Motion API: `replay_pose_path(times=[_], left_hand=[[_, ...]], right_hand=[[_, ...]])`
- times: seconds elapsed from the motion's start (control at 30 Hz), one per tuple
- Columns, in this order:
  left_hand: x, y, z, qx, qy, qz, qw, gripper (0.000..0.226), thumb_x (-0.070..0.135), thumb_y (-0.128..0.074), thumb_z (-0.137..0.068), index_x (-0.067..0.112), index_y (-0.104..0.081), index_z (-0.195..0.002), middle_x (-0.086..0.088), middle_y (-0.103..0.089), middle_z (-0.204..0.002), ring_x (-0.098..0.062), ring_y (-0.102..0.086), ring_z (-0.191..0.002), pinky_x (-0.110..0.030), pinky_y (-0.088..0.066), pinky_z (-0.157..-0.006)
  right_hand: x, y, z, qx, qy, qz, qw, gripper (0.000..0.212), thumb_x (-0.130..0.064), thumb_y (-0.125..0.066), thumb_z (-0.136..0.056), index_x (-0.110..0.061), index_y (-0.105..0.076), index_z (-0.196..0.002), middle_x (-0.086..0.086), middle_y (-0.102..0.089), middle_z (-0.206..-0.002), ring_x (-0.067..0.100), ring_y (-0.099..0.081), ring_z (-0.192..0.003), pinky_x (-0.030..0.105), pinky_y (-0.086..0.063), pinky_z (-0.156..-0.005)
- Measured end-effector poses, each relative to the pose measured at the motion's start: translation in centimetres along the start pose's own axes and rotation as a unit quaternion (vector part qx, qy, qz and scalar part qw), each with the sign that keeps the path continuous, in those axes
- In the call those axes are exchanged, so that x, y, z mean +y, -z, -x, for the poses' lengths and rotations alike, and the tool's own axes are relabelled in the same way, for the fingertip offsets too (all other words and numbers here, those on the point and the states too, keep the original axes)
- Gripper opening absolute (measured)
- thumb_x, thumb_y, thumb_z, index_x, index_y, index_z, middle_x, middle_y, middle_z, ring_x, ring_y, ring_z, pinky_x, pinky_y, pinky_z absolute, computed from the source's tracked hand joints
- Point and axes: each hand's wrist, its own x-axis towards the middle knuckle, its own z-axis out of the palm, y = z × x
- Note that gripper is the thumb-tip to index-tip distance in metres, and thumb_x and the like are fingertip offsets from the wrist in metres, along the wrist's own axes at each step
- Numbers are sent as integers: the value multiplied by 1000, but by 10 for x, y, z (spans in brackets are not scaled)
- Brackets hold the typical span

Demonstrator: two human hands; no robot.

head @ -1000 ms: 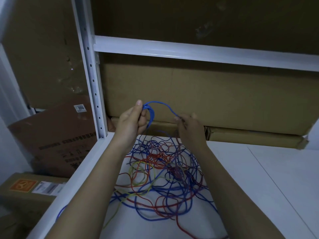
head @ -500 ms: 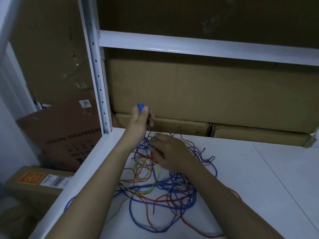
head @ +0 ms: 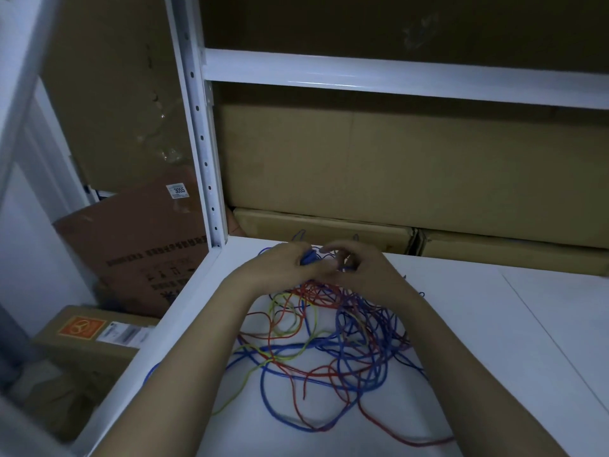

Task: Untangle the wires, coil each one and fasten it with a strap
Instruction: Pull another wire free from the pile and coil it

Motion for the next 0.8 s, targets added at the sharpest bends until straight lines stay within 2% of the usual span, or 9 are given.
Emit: replay_pose_path(times=[0.07, 0.17, 0.23, 0.3, 0.4, 0.5, 0.57, 0.7, 0.8], left_hand=[[0, -1, 1, -44, -6, -37, 998, 51, 59, -56, -86, 13, -40, -72, 2, -35, -63, -11, -35, -55, -30, -25, -58], [-2, -3, 4, -38, -26, 24, 999, 45, 45, -59, -92, 9, -44, -70, 1, -33, -59, -12, -33, -52, -30, -25, -59], [-3, -2, 5, -1, -31, 88, 996, 46, 40, -59, -93, 0, -50, -73, 1, -35, -57, -11, -35, -51, -28, -26, -56], [-1, 0, 5, 45, -46, 190, 980, 44, 35, -58, -94, -1, -49, -71, 4, -34, -55, -8, -33, -48, -23, -27, -50], [3, 3, 3, 116, -50, 350, 928, 36, 26, -53, -97, 13, -47, -65, 9, -31, -49, -6, -26, -44, -16, -24, -44], [9, 3, 0, 151, -43, 473, 867, 33, 27, -47, -99, 15, -47, -67, 10, -29, -46, -5, -21, -41, -16, -21, -41], [14, 5, -1, 147, -54, 518, 841, 31, 33, -49, -94, 15, -49, -68, 9, -27, -45, -6, -19, -41, -16, -20, -40], [23, 8, -3, 145, -85, 578, 799, 30, 39, -50, -88, 14, -49, -71, 9, -26, -42, -6, -19, -38, -17, -18, -40], [27, 11, -3, 157, -87, 578, 796, 33, 36, -44, -95, 13, -48, -72, 9, -27, -42, -5, -21, -38, -15, -23, -40]], right_hand=[[3, 6, 1, -2, -19, -65, 998, 29, -8, -60, -90, -35, -67, -99, -8, -60, -81, 8, -52, -64, 17, -43, -61], [5, 16, 4, -15, -44, -74, 996, 41, 4, -52, -88, -32, -67, -102, -5, -64, -91, 18, -60, -71, 25, -50, -65], [8, 17, 8, -29, -55, -76, 995, 38, 1, -55, -89, -32, -66, -106, -5, -66, -96, 19, -65, -82, 26, -54, -72], [13, 17, 14, -18, -65, -101, 993, 30, -3, -58, -92, -28, -66, -106, -3, -68, -98, 13, -67, -89, 20, -52, -75], [20, 12, 23, 12, -80, -85, 993, 16, -12, -61, -93, -25, -67, -101, -6, -70, -99, 3, -65, -92, 12, -49, -79], [29, 3, 30, 19, -98, -22, 995, 7, -21, -64, -91, -25, -68, -96, -5, -69, -100, 3, -64, -91, 15, -49, -80], [32, -2, 33, 33, -95, 18, 995, 4, -24, -66, -90, -23, -69, -91, -3, -68, -97, 7, -62, -90, 23, -48, -82], [38, -6, 31, 75, -44, 212, 973, 13, -26, -69, -87, -14, -73, -91, 2, -59, -95, 18, -45, -97, 34, -37, -89], [32, -9, 27, 68, -61, 183, 979, 12, -18, -61, -90, -8, -61, -84, 5, -52, -80, 15, -44, -74, 32, -39, -71]])
